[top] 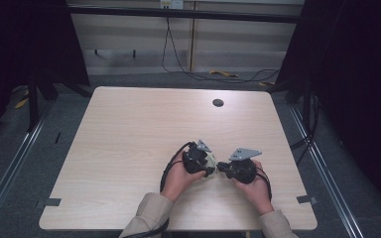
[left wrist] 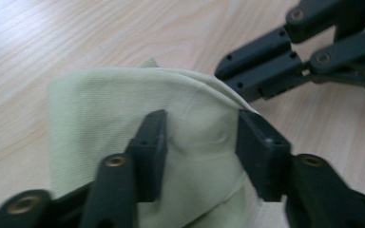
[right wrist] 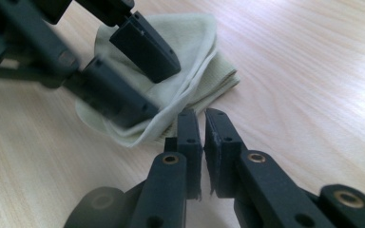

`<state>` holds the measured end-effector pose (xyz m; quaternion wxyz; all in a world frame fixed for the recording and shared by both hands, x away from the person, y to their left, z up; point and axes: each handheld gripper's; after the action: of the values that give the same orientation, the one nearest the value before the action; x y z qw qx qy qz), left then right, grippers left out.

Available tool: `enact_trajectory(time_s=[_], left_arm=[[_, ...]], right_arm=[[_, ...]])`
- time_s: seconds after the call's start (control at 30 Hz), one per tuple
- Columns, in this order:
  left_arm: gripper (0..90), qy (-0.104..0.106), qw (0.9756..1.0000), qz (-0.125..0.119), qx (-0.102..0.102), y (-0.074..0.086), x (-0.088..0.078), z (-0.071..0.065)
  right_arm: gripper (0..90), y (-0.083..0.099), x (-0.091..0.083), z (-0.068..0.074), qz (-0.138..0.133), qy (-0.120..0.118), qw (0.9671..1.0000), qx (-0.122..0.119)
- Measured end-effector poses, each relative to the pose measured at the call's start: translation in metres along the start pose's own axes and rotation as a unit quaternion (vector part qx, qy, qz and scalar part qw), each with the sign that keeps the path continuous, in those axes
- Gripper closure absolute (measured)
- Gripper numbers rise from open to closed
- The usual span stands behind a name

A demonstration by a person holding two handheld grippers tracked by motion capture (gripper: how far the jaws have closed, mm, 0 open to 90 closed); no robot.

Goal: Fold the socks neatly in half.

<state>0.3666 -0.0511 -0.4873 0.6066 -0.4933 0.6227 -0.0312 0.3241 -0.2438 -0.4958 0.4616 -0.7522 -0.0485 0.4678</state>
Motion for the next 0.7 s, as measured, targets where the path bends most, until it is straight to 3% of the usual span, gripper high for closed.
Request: enact_trajectory(time_s=[0.1,0.17,0.23,0.3,0.37,0.47,0.6,0.7], left_arm=[[50.3,-0.005,0.9998,0.005,0.017,-0.001,-0.003,-0.003],[52.9,0.004,0.9999,-0.007,0.009,-0.003,-0.011,-0.002],[54.3,-0.006,0.9993,-0.036,0.000,-0.005,-0.023,0.003],[61.5,-0.013,0.9987,-0.047,-0.014,-0.006,-0.030,0.009],[62.8,-0.023,0.9990,-0.035,-0.015,-0.004,-0.030,0.013],[59.8,-0.026,0.9996,-0.004,0.006,0.006,-0.018,0.011],[53.2,-0.021,0.9994,-0.014,0.024,0.016,-0.013,0.006],[47.1,-0.013,0.9997,-0.014,0.018,0.016,-0.019,0.004]], right_arm=[[84.2,0.000,-0.002,-0.002,-0.003,0.004,1.0000,0.002],[84.0,0.000,-0.002,-0.002,-0.002,0.005,1.0000,0.002],[83.7,0.000,-0.002,-0.001,-0.001,0.004,1.0000,0.000],[83.4,0.000,-0.002,-0.001,-0.002,0.004,1.0000,0.000],[82.8,-0.001,-0.002,0.000,0.000,0.005,1.0000,-0.001],[80.8,-0.002,-0.001,0.001,0.002,0.004,1.0000,-0.003],[76.1,-0.002,0.000,0.001,0.004,0.010,0.9999,-0.003],[70.5,-0.003,-0.004,-0.001,-0.001,0.019,0.9998,0.006]])
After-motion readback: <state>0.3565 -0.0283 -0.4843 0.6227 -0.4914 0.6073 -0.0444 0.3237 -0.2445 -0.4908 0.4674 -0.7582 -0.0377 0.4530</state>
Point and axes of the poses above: each handheld gripper's, and its own axes: x roughly forward along the jaws, y roughly out of its underside, z roughly to its left, and after that the axes turned 10 degrees about -x, right-handed
